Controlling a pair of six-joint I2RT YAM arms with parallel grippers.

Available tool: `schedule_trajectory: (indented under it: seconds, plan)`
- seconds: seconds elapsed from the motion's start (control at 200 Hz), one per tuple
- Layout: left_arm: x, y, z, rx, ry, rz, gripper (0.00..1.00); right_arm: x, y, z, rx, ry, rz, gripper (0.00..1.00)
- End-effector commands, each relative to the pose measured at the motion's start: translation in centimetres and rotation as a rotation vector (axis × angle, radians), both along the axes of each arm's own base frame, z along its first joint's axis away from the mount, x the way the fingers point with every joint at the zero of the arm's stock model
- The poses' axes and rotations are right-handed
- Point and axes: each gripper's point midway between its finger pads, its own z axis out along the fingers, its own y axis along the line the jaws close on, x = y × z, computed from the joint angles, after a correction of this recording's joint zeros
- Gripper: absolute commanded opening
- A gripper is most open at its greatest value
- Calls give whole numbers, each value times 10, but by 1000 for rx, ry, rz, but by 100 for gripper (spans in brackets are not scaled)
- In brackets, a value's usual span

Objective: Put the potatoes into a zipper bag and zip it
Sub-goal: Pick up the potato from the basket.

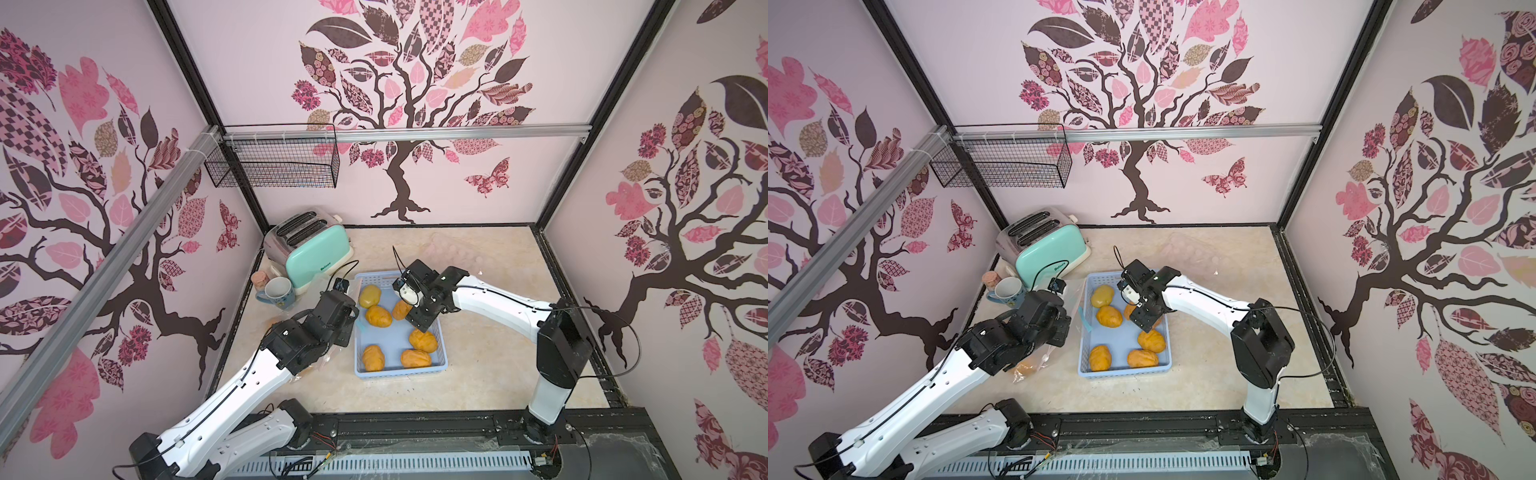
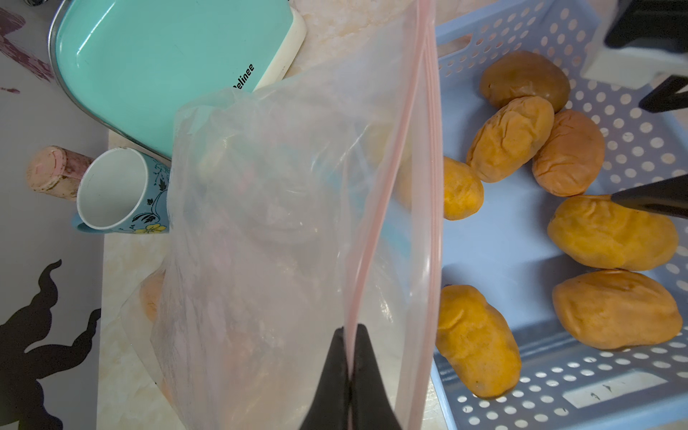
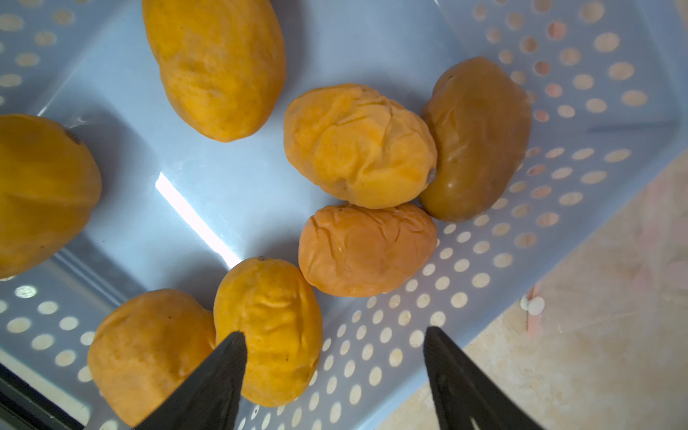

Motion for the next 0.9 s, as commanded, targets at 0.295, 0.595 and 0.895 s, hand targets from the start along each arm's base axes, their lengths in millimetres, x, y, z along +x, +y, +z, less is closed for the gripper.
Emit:
schedule_trajectory:
  seconds: [0.295, 0.595, 0.895]
  plan:
    - [-1, 0, -4, -12, -5, -8, 0, 13, -5, -38, -189, -6, 222, 85]
    - [-2, -1, -3, -22, -9, -20, 0, 17, -10, -83, -270, 28, 238, 82]
    - [-3, -4, -4, -28, -5, -34, 0, 18, -5, -96, -254, 48, 210, 79]
